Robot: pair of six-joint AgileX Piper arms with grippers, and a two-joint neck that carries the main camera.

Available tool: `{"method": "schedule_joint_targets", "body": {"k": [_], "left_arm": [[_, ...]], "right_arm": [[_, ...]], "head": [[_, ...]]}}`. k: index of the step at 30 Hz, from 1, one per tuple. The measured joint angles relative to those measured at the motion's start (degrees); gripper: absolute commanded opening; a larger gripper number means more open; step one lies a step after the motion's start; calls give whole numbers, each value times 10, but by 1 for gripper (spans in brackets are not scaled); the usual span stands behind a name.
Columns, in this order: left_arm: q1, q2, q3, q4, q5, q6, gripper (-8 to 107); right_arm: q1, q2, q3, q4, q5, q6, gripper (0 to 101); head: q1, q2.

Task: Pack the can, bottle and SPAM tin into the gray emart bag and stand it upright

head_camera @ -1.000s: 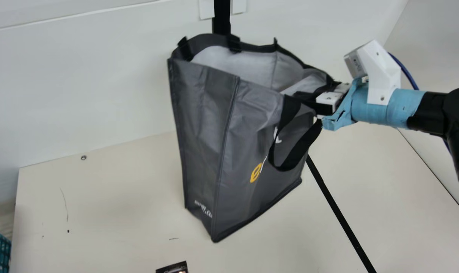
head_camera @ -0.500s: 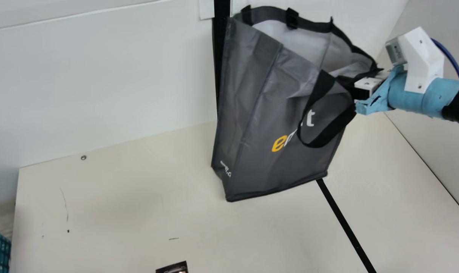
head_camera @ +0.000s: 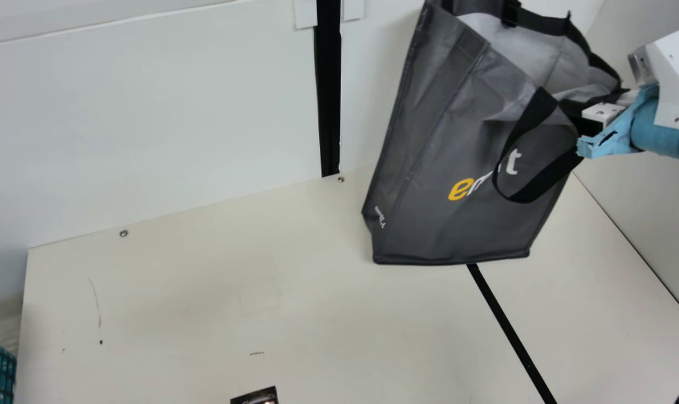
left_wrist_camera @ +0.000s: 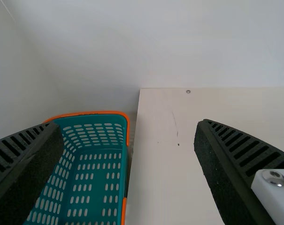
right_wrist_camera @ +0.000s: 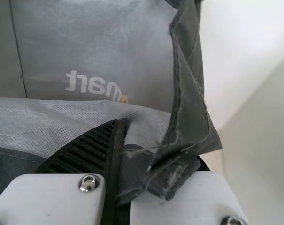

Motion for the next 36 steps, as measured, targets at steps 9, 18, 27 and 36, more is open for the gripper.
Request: {"method": "schedule_joint_targets", "body": {"k": [9,18,27,36], "left_arm": [[0,0,0,0,0,0,90],[0,0,0,0,0,0,90],[0,0,0,0,0,0,90],[0,0,0,0,0,0,90]], "right_arm": [[-35,22,-35,-36,-24,-28,0],[-68,48,-75,-62,-43,-46,0],[-95,82,-127,-82,-54,-59,0],[-108,117,-169,-73,-45,-45,23]], "head": [[0,1],[0,0],[0,1],[0,0]]}}
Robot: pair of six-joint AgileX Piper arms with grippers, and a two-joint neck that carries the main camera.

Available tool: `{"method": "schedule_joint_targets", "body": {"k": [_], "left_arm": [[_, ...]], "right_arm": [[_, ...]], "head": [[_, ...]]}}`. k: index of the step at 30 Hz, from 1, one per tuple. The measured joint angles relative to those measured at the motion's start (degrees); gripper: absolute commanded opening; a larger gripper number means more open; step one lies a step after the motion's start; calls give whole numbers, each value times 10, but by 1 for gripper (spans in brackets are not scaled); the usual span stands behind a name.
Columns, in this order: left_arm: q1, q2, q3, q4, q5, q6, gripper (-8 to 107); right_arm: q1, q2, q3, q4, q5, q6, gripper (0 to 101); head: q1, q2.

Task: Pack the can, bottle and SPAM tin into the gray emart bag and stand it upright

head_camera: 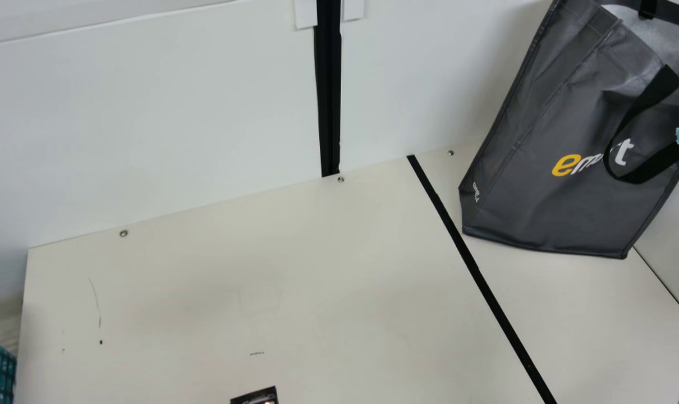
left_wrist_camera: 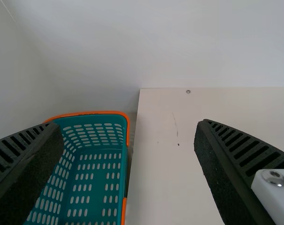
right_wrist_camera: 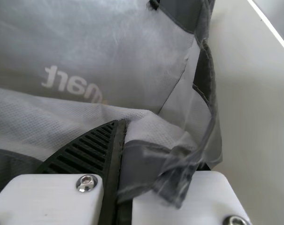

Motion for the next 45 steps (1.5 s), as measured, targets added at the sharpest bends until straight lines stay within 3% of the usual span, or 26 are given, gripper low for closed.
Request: {"method": "schedule_joint_targets", "body": {"k": [21,35,45], "left_arm": [[0,0,0,0,0,0,90],[0,0,0,0,0,0,90],[0,0,0,0,0,0,90]], "right_arm": [[6,-28,-52,90,55,36,93],[36,-75,-70,118,80,44,95],[81,-119,-51,131,87,50,95]], "head": [[0,0],[0,0],[0,0]]}}
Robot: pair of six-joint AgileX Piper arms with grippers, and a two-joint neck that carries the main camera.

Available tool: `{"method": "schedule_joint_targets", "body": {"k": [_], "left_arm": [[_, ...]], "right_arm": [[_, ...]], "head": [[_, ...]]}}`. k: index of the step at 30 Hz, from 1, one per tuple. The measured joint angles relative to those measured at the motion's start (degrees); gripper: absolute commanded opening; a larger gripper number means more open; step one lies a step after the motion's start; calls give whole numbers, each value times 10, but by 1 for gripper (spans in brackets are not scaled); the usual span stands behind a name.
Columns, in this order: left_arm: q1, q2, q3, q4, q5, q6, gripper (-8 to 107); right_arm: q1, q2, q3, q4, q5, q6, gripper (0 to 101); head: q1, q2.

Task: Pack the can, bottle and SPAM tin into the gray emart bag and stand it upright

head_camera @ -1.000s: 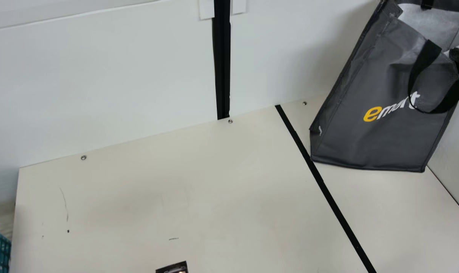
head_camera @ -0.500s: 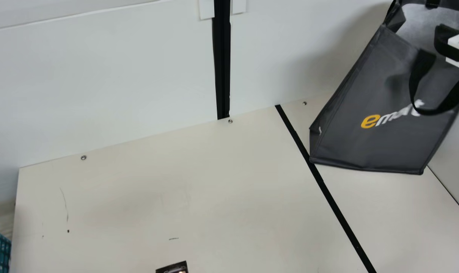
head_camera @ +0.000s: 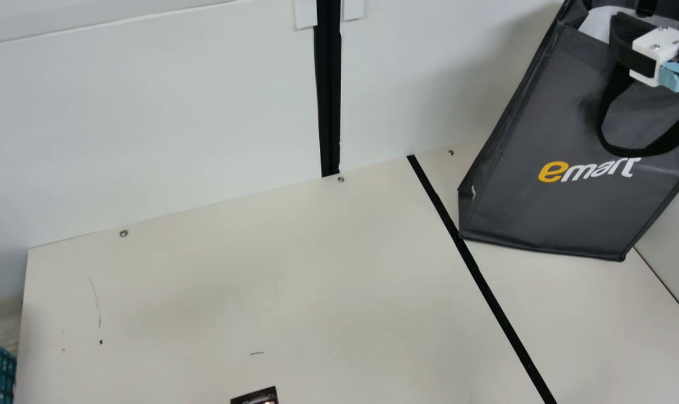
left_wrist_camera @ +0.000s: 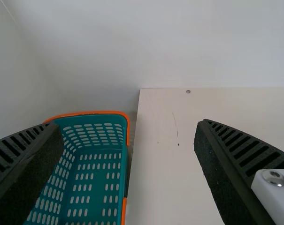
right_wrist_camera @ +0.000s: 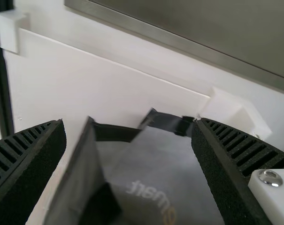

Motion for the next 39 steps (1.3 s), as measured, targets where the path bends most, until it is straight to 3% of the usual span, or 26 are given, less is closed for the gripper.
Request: {"method": "schedule_joint_targets", "body": {"k": [7,16,39], "left_arm": [[0,0,0,0,0,0,90],[0,0,0,0,0,0,90],[0,0,0,0,0,0,90]], "right_arm": [[47,-36,32,0,1,3,95],[123,-86,107,-11,-18,21,95],[299,-213,369,17,-152,147,95]], "head": [[0,1],[0,0],[0,0]]}}
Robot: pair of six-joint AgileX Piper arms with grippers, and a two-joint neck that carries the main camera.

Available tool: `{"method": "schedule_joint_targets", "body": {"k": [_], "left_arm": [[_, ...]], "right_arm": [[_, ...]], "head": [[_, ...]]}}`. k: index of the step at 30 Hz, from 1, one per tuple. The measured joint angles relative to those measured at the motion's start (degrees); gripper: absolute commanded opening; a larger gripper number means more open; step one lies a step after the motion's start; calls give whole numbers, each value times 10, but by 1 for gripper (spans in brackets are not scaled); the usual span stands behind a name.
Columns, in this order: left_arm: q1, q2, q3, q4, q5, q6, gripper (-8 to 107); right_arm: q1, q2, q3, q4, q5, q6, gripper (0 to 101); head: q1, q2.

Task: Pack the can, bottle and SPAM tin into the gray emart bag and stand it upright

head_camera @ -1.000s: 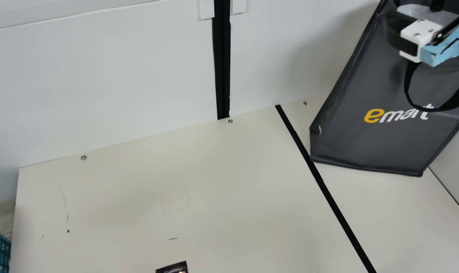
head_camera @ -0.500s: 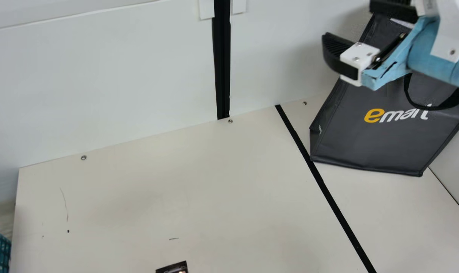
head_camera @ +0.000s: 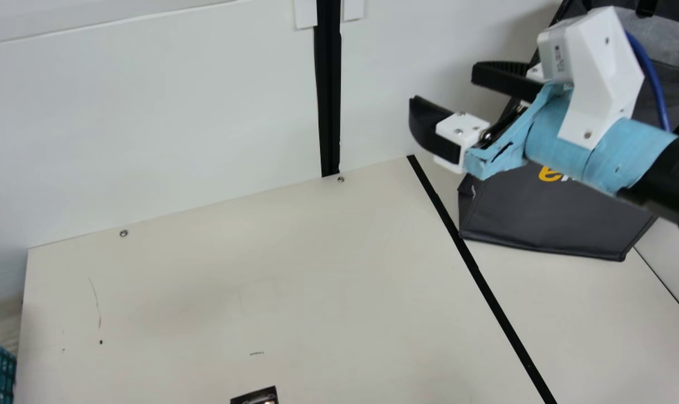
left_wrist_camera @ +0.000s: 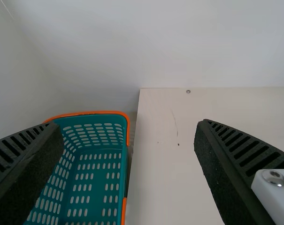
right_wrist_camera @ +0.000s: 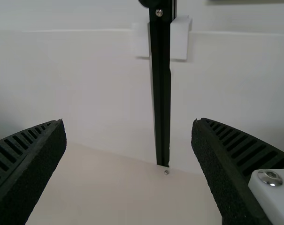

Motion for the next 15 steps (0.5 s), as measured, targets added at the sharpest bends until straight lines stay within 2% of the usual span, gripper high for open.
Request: {"method": "schedule_joint_targets", "body": {"k": [6,15], "left_arm": [[0,0,0,0,0,0,90],[0,0,0,0,0,0,90]], "right_arm": [[30,-26,63,-11,-36,22,95],[74,-64,145,-58,-92,46,95]], "head": [[0,0],[0,1]]}}
